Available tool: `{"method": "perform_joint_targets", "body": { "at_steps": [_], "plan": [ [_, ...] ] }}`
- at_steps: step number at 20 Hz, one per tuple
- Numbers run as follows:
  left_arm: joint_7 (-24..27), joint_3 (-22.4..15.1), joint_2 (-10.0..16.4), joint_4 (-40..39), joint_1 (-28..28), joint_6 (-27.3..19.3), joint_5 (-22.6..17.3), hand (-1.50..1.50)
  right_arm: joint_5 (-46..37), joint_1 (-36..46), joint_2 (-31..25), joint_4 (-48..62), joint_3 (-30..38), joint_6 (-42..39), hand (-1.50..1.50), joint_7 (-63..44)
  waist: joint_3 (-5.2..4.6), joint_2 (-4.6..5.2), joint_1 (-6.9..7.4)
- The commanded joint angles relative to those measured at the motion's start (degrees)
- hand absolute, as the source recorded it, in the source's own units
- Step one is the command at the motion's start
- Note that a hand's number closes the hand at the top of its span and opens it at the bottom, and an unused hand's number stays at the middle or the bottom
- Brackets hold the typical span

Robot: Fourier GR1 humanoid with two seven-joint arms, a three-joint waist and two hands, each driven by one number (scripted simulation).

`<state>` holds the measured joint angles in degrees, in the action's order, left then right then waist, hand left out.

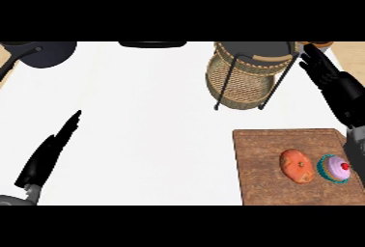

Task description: Pick the squash from the cutting board and place it in the tiered basket

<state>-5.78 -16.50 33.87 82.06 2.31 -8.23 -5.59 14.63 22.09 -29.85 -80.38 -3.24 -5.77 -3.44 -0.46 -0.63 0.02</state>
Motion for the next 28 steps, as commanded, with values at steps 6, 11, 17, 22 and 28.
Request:
{"method": "perform_joint_targets", "body": {
  "at_steps": [6,11,17,22,28],
  "plan": [
    [4.59,3.89,-13.92,-1.37,-6.92,-12.46,-2.82,0.00,4.42,-5.79,-7.07,-4.05,16.46,-1.57,1.50,15.30,0.50,0.25,-1.03],
    [3.66,3.54,-16.35,-0.11,-6.42,-11.98,-4.80,0.00,6.70,-12.87,1.12,5.61,27.84,17.10,-1.50,9.69,0.59,0.34,-2.27],
    [4.36,2.10,-18.89,-0.31,-7.68,-12.36,-2.34,0.00,11.89,-30.32,0.78,-13.46,30.31,4.84,-1.50,10.27,0.42,0.37,-1.05],
    [4.43,1.63,-19.46,-1.24,-6.66,-12.64,-1.94,0.00,6.93,-34.15,-11.14,-15.42,24.73,-2.30,-1.50,-2.68,0.29,0.48,-1.07],
    [5.24,2.72,-19.30,-2.01,-6.41,-12.33,-2.13,0.00,-2.53,-41.01,-21.44,-27.05,22.31,-6.73,-1.50,-9.57,0.22,0.48,-1.31]
  ]
}}
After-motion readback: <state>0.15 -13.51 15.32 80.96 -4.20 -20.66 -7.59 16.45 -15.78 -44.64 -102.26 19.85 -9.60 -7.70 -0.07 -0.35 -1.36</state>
